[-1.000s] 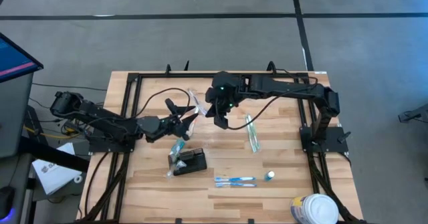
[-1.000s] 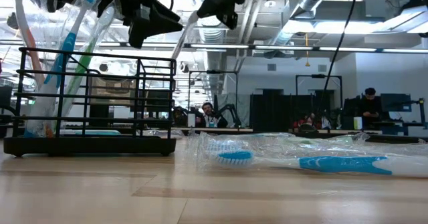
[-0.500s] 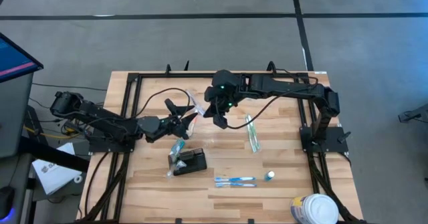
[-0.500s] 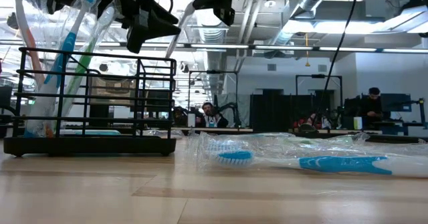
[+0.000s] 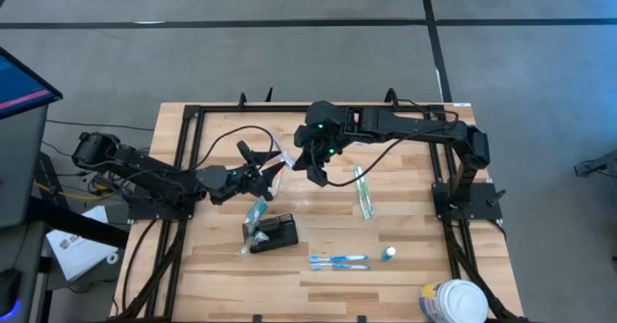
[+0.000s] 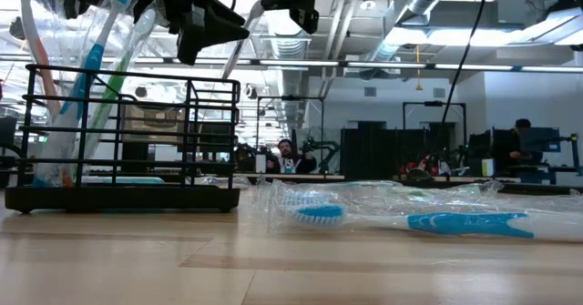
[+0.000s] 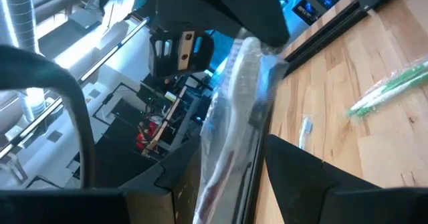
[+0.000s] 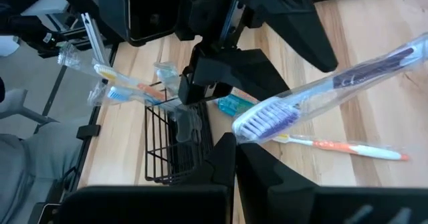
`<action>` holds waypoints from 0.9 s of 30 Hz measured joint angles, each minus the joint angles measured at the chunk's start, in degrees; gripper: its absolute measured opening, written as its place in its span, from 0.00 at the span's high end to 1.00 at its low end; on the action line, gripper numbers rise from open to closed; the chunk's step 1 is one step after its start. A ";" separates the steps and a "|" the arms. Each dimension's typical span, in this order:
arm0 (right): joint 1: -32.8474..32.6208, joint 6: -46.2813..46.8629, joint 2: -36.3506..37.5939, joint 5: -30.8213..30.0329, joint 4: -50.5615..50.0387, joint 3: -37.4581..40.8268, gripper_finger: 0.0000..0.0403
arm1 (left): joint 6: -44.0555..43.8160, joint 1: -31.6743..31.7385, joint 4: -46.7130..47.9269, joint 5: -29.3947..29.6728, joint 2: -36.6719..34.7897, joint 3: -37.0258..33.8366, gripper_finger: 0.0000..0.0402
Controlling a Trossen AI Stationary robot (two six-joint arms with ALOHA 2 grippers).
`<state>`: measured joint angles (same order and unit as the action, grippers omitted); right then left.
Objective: Pick & Place toothbrushing station
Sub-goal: Put the white violet toothbrush into the black toothbrush rack
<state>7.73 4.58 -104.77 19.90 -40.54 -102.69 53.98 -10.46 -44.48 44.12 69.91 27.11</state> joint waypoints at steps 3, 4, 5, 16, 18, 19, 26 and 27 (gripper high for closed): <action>-0.27 0.00 0.00 0.06 0.76 0.00 1.00 | 0.00 0.00 -0.70 -0.02 0.00 0.02 0.61; -0.29 0.00 0.00 0.31 0.99 0.00 1.00 | 0.00 0.00 -0.63 -0.02 0.00 0.02 0.62; -0.29 0.02 0.00 0.87 1.18 0.00 1.00 | 0.00 0.00 -0.66 -0.03 0.00 0.02 0.62; -0.33 0.59 0.00 1.29 2.56 0.00 1.00 | -0.20 0.00 -1.36 -2.58 0.00 1.33 0.75; -0.34 0.57 0.00 1.29 2.56 0.00 1.00 | -0.22 0.00 -1.49 -2.57 0.00 1.71 0.78; -0.34 0.57 0.00 1.29 2.56 0.00 1.00 | -0.20 0.00 -1.51 -2.53 0.00 1.73 0.79; -0.36 0.52 0.00 1.29 2.69 -0.02 1.00 | -0.26 0.00 -1.09 -2.34 0.31 1.73 0.93; -0.36 0.52 0.00 1.29 2.67 -0.06 1.00 | -0.26 -0.02 -1.10 -2.33 0.66 1.73 0.95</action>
<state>7.38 5.10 -104.77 21.19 -37.87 -102.75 53.72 -10.48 -45.58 41.79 70.57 28.84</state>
